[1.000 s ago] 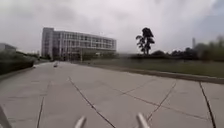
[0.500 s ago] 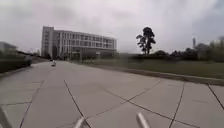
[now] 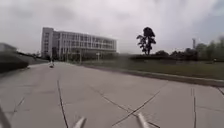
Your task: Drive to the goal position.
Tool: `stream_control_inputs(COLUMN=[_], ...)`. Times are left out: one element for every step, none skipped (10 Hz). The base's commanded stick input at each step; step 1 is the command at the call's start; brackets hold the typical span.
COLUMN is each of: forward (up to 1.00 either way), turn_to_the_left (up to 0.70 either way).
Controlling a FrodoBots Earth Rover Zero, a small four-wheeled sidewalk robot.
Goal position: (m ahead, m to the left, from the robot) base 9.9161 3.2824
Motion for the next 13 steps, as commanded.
stream_control_inputs(forward=[0.70,0.70,0.70,0.70,0.70,0.70,0.70,0.70,0.70,0.70,0.70,0.70,0.70], turn_to_the_left=[0.35,0.35,0.35,0.19,0.00,0.00,0.00,0.00,0.00,0.00,0.00,0.00,0.00])
